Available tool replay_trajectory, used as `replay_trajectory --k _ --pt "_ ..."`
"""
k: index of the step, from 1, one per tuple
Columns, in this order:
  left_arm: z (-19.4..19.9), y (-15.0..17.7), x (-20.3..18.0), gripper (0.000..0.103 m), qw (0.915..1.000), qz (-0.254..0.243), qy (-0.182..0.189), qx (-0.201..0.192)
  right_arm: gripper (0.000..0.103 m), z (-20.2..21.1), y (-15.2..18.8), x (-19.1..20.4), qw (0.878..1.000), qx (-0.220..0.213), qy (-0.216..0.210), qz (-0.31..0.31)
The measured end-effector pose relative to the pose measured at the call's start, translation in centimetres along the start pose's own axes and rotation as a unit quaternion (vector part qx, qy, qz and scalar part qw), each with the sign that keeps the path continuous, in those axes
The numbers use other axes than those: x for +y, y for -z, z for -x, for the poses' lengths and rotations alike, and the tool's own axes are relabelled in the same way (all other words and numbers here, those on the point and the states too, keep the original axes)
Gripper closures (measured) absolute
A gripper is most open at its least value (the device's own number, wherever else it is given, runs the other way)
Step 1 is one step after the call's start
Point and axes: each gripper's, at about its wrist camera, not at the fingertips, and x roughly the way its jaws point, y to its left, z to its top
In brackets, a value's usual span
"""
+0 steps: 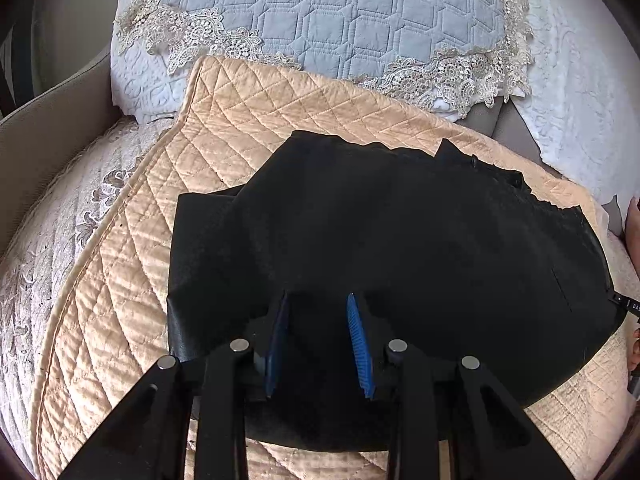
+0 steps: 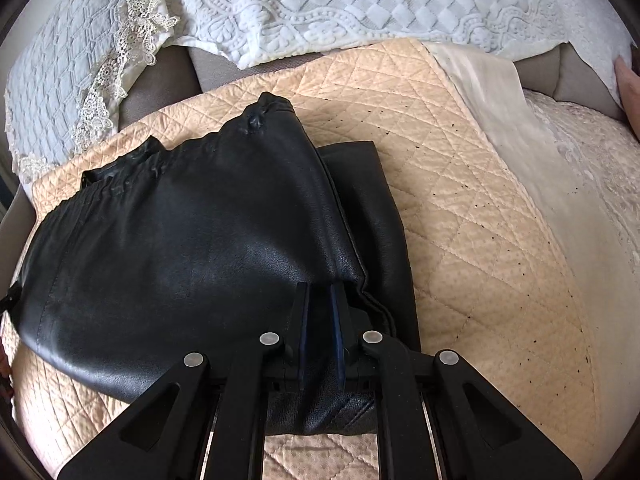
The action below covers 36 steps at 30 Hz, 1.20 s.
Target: Fold large clothes
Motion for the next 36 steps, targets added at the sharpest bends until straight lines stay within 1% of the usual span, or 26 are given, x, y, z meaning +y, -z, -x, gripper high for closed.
replay_trajectory --k 5,7,9,11,12,15,17,18,19,20,22,23,24,26,27,29,33,36 --pt "0.1 0.0 -0.1 0.071 1.0 -0.005 -0.002 0.0 0.093 0.2 -0.1 0.5 1.0 0.003 0.016 0.002" --pt "0.3 -0.1 -0.1 0.071 1.0 -0.008 -0.005 -0.001 0.089 0.5 0.0 0.9 1.0 0.001 0.019 0.0" --pt "0.6 -0.2 0.0 0.071 0.9999 -0.007 -0.01 -0.003 0.076 1.1 0.2 1.2 1.0 -0.003 0.015 -0.007" --pt "1.0 -0.2 0.0 0.071 0.9999 -0.005 -0.013 -0.006 0.067 1.8 0.4 1.6 1.0 -0.008 0.006 -0.022" --pt "1.2 -0.1 0.1 0.071 0.9998 -0.003 -0.016 -0.007 0.063 2.3 0.5 1.6 0.999 -0.012 0.001 -0.03" --pt "2.5 0.2 0.6 0.07 0.9997 0.013 -0.02 -0.008 0.056 4.2 1.1 1.4 0.997 -0.029 -0.019 -0.064" --pt "3.9 0.9 1.2 0.063 0.9993 0.034 -0.015 -0.011 0.052 5.5 2.0 0.7 0.993 -0.04 -0.037 -0.101" --pt "4.7 1.4 1.7 0.061 0.9988 0.048 -0.006 -0.013 0.049 6.2 2.8 0.1 0.989 -0.043 -0.049 -0.129" --pt "5.1 2.0 1.9 0.057 0.9982 0.059 0.002 -0.012 0.045 6.3 3.4 -0.2 0.986 -0.041 -0.059 -0.149" --pt "5.5 2.9 2.2 0.051 0.9974 0.072 0.009 -0.007 0.044 6.4 4.1 -0.6 0.983 -0.035 -0.068 -0.168" --pt "5.3 4.5 2.9 0.048 0.9952 0.095 0.019 0.013 0.043 5.6 6.0 -1.5 0.972 -0.014 -0.097 -0.213" --pt "4.7 5.2 3.4 0.049 0.9932 0.11 0.023 0.031 0.043 5.1 6.7 -1.8 0.968 -0.006 -0.107 -0.228" --pt "4.4 5.6 3.8 0.049 0.9914 0.122 0.028 0.038 0.043 4.7 7.2 -2.1 0.964 -0.007 -0.116 -0.24" --pt "4.5 5.4 4.2 0.048 0.99 0.134 0.039 0.02 0.04 4.6 6.9 -2.1 0.961 -0.016 -0.127 -0.243" --pt "4.3 5.1 4.5 0.047 0.9884 0.145 0.043 0.019 0.04 4.4 6.4 -2.2 0.96 -0.019 -0.133 -0.244" --pt "3.6 4.2 5.4 0.043 0.9837 0.17 0.057 0.012 0.04 3.9 5.4 -2.6 0.958 -0.026 -0.137 -0.249" --pt "1.8 3.1 6.3 0.041 0.9794 0.196 0.049 0.006 0.04 2.9 4.5 -3.4 0.948 -0.039 -0.146 -0.279" --pt "1.2 2.5 5.9 0.041 0.9817 0.188 0.031 -0.005 0.04 2.9 4.7 -3.6 0.943 -0.06 -0.131 -0.3"
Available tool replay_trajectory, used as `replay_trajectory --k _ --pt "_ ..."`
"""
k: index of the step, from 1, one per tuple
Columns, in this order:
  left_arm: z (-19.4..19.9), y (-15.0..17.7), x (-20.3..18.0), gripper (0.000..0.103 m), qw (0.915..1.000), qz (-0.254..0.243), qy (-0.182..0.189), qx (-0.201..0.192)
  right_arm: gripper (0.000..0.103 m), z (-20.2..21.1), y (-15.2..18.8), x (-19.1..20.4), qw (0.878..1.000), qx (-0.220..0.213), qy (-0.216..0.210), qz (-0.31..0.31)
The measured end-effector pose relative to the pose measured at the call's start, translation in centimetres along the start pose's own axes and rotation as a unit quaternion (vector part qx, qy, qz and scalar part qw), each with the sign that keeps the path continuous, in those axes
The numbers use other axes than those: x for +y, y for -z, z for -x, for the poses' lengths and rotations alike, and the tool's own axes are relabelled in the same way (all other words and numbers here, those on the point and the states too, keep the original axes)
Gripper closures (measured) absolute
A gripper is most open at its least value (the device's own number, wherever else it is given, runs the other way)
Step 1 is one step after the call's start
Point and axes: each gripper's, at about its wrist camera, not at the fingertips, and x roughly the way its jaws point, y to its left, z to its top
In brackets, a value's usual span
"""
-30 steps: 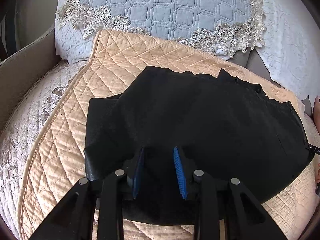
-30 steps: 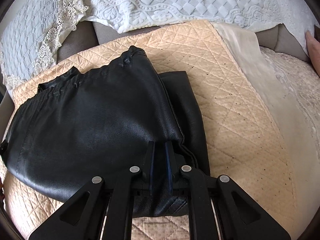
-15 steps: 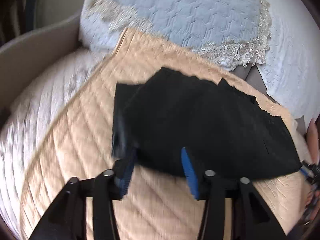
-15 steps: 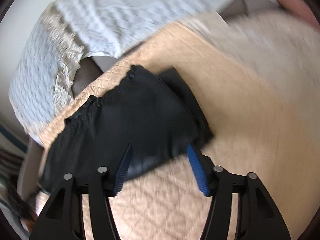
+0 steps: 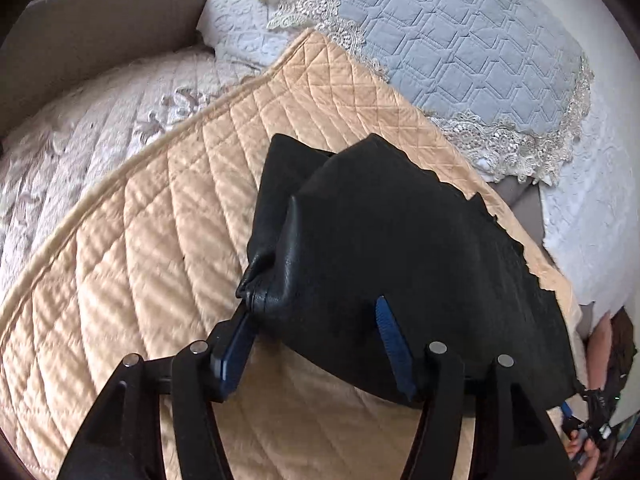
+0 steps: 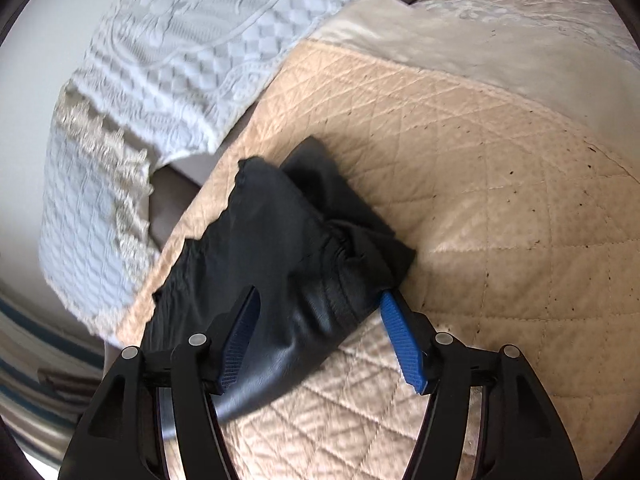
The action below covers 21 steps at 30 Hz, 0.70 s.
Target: Fold large clothes
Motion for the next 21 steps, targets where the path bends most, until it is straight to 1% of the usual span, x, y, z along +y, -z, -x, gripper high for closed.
replay_trajectory --k 2,4,6,9,12,13,14,15,16,17,18,19,20,21 --pt "0.0 0.0 -0.3 0.04 0.9999 -0.007 -0.011 -0.006 0.04 0.2 0.2 0.1 1.0 -0.012 0.009 -0.005" --pt "-0.1 0.1 -0.6 0.04 0.9995 -0.012 -0.024 -0.013 0.04 0.0 0.0 0.2 0.999 -0.02 0.033 0.002" --pt "-0.3 -0.1 -0.9 0.04 0.9989 -0.019 -0.038 -0.021 0.04 0.2 -0.2 -0.1 0.998 -0.033 0.045 0.001" --pt "-0.7 -0.2 -1.5 0.039 0.9975 -0.03 -0.058 -0.027 0.037 -0.4 -0.3 0.0 0.998 -0.029 0.053 0.009" --pt "-1.2 -0.6 -1.4 0.037 0.9971 -0.022 -0.066 -0.033 0.037 -0.8 -0.4 0.7 0.997 -0.02 0.066 0.032" --pt "-1.5 -0.7 -1.4 0.037 0.997 -0.023 -0.068 -0.031 0.044 -1.0 -0.4 0.8 0.997 -0.018 0.069 0.036" --pt "-1.8 -0.8 -1.5 0.039 0.9963 -0.026 -0.077 -0.028 0.052 -1.1 -0.5 0.9 0.996 -0.014 0.074 0.041" --pt "-1.9 -0.8 -1.7 0.043 0.9955 -0.033 -0.084 -0.027 0.067 -1.3 -0.5 0.9 0.997 -0.006 0.071 0.041" --pt "-1.9 -0.8 -1.9 0.054 0.9947 -0.039 -0.091 -0.028 0.075 -1.5 -0.5 0.9 0.997 0.001 0.065 0.037" --pt "-1.9 -0.9 -2.1 0.065 0.9941 -0.045 -0.095 -0.027 0.077 -1.5 -0.6 0.9 0.997 0.007 0.061 0.036" --pt "-1.9 -1.1 -2.4 0.069 0.9939 -0.048 -0.096 -0.024 0.08 -1.5 -0.7 1.1 0.997 0.011 0.061 0.039" --pt "-1.7 -1.3 -2.6 0.076 0.9938 -0.051 -0.096 -0.021 0.082 -1.2 -0.8 1.3 0.997 0.014 0.059 0.04" --pt "-1.3 -1.6 -2.9 0.08 0.9937 -0.055 -0.096 -0.019 0.083 -0.8 -0.8 1.5 0.998 0.016 0.055 0.04" --pt "-0.7 -1.7 -3.1 0.081 0.9936 -0.059 -0.094 -0.02 0.083 0.1 -0.9 1.8 0.998 0.019 0.047 0.042"
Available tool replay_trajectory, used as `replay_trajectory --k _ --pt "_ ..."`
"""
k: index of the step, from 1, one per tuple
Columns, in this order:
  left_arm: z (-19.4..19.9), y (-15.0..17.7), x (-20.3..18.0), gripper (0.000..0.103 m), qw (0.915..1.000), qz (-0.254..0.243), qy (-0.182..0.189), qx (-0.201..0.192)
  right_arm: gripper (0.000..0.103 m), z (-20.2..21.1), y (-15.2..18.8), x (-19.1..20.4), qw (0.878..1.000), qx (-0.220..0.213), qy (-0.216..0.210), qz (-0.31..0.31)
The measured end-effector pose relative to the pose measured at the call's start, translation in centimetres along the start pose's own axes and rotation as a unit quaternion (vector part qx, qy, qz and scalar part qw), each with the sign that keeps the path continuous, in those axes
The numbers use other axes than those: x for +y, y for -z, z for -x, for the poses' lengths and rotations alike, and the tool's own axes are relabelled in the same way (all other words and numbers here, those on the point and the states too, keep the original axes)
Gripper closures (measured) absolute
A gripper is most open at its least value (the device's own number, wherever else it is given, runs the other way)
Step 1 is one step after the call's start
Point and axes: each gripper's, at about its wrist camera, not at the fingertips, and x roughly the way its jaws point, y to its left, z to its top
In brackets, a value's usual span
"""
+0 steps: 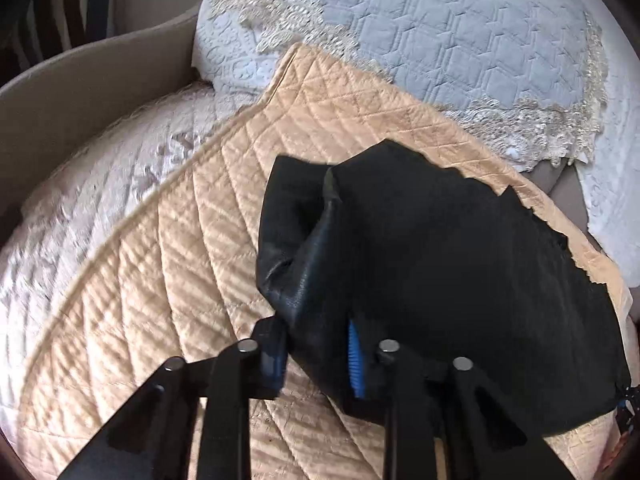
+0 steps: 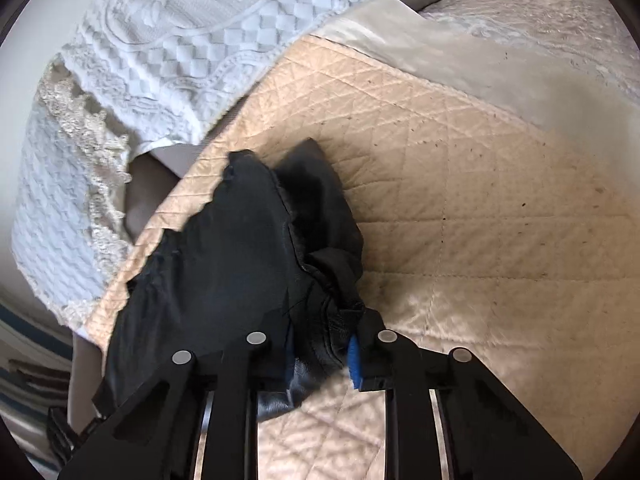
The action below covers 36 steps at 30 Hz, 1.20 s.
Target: Fold large clothes
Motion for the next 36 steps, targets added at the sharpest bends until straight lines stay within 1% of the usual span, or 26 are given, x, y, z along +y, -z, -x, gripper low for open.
replay_trajectory --k 2,5,8,12,15,17,19,20,21,22,24,25,26,27,28,29,30,31,32,33,34,35,36 --pt "1.7 -0.2 0.0 0.084 0.9999 -0.006 0.01 -0.008 0.084 1.5 0.3 0.2 1.0 0.005 -0.009 0.006" --pt "4.7 0.8 0.2 0.085 0.9995 -0.016 0.026 -0.01 0.084 4.4 1.7 -0.3 1.0 0.014 -0.013 0.002" --pt "7.7 3.4 1.5 0.085 0.9989 -0.016 0.044 -0.002 0.084 7.6 4.2 -1.3 1.0 0.024 -0.005 0.005" --pt "10.8 7.3 4.1 0.085 0.9984 -0.003 0.055 0.016 0.084 11.6 7.8 -3.5 0.999 0.039 0.011 -0.002" --pt "11.8 9.9 5.3 0.084 0.9979 -0.004 0.058 0.027 0.083 12.0 8.9 -5.0 0.998 0.052 0.018 -0.008" --pt "10.9 10.4 5.3 0.081 0.9977 -0.016 0.052 0.04 0.08 10.9 8.7 -5.6 0.998 0.065 0.019 -0.007" --pt "10.9 9.9 5.0 0.079 0.9972 -0.029 0.053 0.045 0.076 10.8 8.2 -5.2 0.997 0.069 0.021 0.003" --pt "11.6 9.6 4.9 0.077 0.997 -0.034 0.054 0.043 0.074 11.2 8.0 -5.0 0.998 0.066 0.019 0.008" --pt "12.4 9.4 4.9 0.076 0.9968 -0.039 0.059 0.038 0.072 12.3 7.8 -4.2 0.998 0.053 0.017 0.024" --pt "13.3 9.3 4.9 0.073 0.9967 -0.045 0.06 0.031 0.07 13.3 7.6 -3.6 0.998 0.039 0.02 0.042" --pt "15.3 9.3 5.0 0.073 0.9967 -0.056 0.057 0.014 0.068 14.8 7.5 -2.6 0.997 0.011 0.03 0.073" --pt "16.2 9.2 4.9 0.073 0.9964 -0.062 0.057 -0.002 0.068 15.6 7.4 -2.0 0.996 -0.006 0.031 0.087" --pt "16.9 9.0 4.4 0.073 0.9953 -0.073 0.061 -0.017 0.068 15.8 7.3 -1.2 0.995 -0.015 0.015 0.097" --pt "17.3 8.7 3.8 0.073 0.9936 -0.083 0.071 -0.028 0.068 15.6 7.3 -0.7 0.994 -0.013 0.001 0.104" --pt "17.5 8.4 3.0 0.073 0.9912 -0.092 0.087 -0.039 0.068 14.5 7.3 0.5 0.992 0.002 -0.027 0.123" --pt "17.3 8.1 2.0 0.073 0.9879 -0.1 0.108 -0.048 0.068 13.7 7.2 1.0 0.99 0.011 -0.038 0.134" --pt "16.4 7.8 0.9 0.073 0.9832 -0.113 0.134 -0.05 0.068 11.8 7.1 2.0 0.985 0.032 -0.067 0.154" --pt "15.2 7.6 0.0 0.073 0.9794 -0.123 0.153 -0.047 0.068 10.4 6.8 2.3 0.982 0.05 -0.088 0.162" --pt "13.2 7.5 -0.6 0.073 0.9792 -0.126 0.153 -0.042 0.068 8.2 6.3 2.3 0.979 0.069 -0.098 0.163" --pt "11.6 7.4 -1.0 0.073 0.9803 -0.13 0.144 -0.037 0.068 7.1 6.0 2.1 0.978 0.074 -0.098 0.166" --pt "9.7 7.3 -1.1 0.073 0.9817 -0.131 0.135 -0.027 0.068 5.0 5.2 1.3 0.977 0.077 -0.094 0.175" --pt "7.2 7.3 -0.8 0.073 0.9846 -0.133 0.113 -0.015 0.07 4.1 4.9 0.5 0.978 0.081 -0.085 0.173" --pt "5.4 7.5 -0.3 0.08 0.9875 -0.132 0.086 -0.005 0.087 2.8 4.4 -0.8 0.98 0.089 -0.075 0.161"
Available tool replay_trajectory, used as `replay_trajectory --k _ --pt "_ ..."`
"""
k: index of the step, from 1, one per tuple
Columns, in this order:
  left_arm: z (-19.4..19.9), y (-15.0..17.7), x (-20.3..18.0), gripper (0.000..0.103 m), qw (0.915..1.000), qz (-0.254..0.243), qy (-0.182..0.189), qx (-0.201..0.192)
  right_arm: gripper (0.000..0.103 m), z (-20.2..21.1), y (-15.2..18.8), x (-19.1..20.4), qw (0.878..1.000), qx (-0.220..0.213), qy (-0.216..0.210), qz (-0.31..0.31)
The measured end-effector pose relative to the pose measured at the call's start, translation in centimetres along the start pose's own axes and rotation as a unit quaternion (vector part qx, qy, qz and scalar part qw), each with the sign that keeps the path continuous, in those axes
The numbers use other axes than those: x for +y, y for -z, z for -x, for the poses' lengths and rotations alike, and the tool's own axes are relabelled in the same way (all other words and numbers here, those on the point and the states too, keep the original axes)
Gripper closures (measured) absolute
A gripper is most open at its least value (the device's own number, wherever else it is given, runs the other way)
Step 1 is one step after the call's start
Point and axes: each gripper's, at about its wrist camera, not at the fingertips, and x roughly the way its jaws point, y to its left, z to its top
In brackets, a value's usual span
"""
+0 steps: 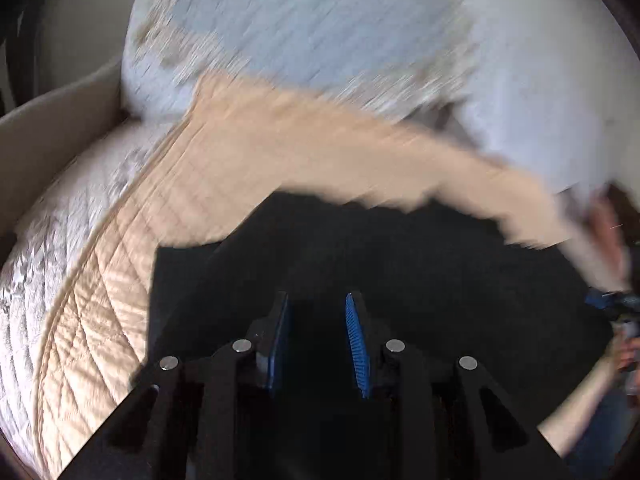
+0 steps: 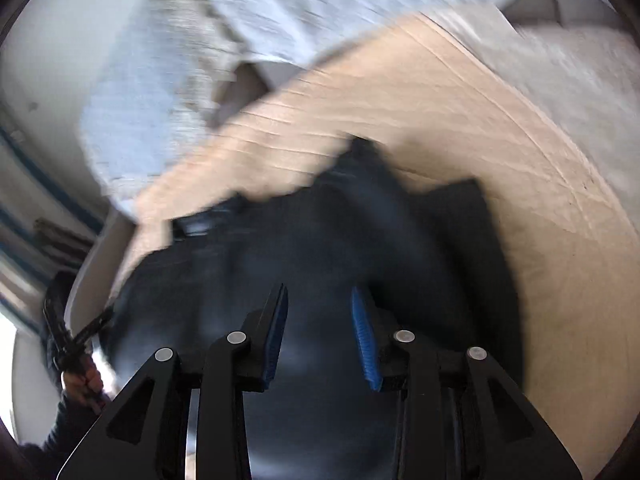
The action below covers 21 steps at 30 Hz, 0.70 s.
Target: Fold large clothes
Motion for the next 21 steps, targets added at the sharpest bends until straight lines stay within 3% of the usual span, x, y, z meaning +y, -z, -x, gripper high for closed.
replay_trajectory --k 1,3,5,8,10,12,13,16,18,21 --pt "-0.9 0.4 0.9 0.091 0.9999 0.008 -0.005 0.006 0.103 -0.5 -0.2 -1.6 1.0 -0.002 -0.003 -0.012" --pt "-0.7 0.2 2.1 0.094 0.9992 0.037 0.014 0.0 0.103 -0.1 -0.2 -3.3 0.999 -0.021 -0.018 -0.035" --pt "0.0 0.1 2.0 0.094 0.9995 0.029 -0.013 -0.003 0.101 0.8 0.0 -3.3 0.999 -0.034 -0.005 -0.043" --pt "2.0 -0.3 1.2 0.094 0.9995 0.024 -0.02 0.006 0.093 2.9 0.0 -1.0 0.998 -0.056 0.007 -0.038" --pt "3.1 -1.4 -0.1 0.093 0.9998 0.004 -0.012 -0.012 0.091 3.0 -0.9 1.3 0.997 -0.071 0.001 -0.008" --pt "2.9 -3.0 -1.7 0.084 0.9997 -0.008 0.0 -0.025 0.09 1.9 -2.1 2.7 0.998 -0.068 -0.007 0.009" --pt "2.3 -3.9 -2.3 0.077 0.9995 -0.01 0.008 -0.029 0.09 0.4 -3.0 3.2 0.998 -0.061 -0.005 0.018" --pt "-1.1 -5.7 -3.3 0.075 0.9997 -0.008 0.017 -0.017 0.09 -2.6 -4.4 2.2 0.999 -0.036 0.025 0.021" --pt "-4.2 -5.9 -2.9 0.076 0.9993 -0.016 -0.034 -0.004 0.09 -3.6 -5.1 0.6 0.998 -0.033 0.056 0.015" --pt "-7.1 -5.2 0.1 0.082 0.9983 0.047 -0.012 0.031 0.101 -4.2 -5.0 -2.5 0.998 -0.042 0.04 -0.035"
